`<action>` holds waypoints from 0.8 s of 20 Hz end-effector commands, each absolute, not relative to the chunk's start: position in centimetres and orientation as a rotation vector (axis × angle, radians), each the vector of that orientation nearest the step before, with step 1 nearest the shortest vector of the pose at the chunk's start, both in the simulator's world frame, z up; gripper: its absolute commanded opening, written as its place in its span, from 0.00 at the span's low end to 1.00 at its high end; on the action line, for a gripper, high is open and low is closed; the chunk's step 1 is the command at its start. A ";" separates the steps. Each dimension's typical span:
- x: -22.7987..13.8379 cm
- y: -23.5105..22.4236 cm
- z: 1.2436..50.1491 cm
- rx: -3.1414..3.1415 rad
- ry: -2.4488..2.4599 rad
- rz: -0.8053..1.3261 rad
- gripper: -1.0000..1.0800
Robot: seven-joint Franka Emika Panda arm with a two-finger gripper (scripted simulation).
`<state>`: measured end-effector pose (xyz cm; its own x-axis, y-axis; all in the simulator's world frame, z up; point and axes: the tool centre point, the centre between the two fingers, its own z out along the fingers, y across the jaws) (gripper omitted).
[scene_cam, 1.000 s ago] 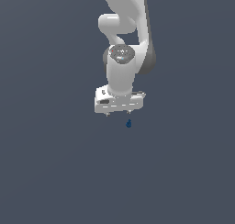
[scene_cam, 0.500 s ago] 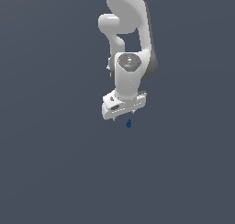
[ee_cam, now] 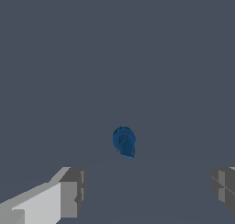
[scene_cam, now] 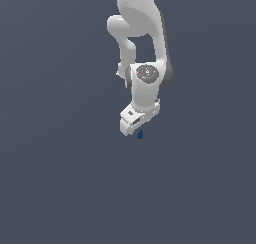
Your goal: Pick up the object and move it to a goal position.
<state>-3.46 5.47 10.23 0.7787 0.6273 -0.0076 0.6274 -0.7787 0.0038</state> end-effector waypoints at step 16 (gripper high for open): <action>-4.0 6.4 8.1 2.909 1.185 -0.001 0.96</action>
<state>-3.97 6.43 8.55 0.7157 0.6984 0.0002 0.6984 -0.7157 0.0006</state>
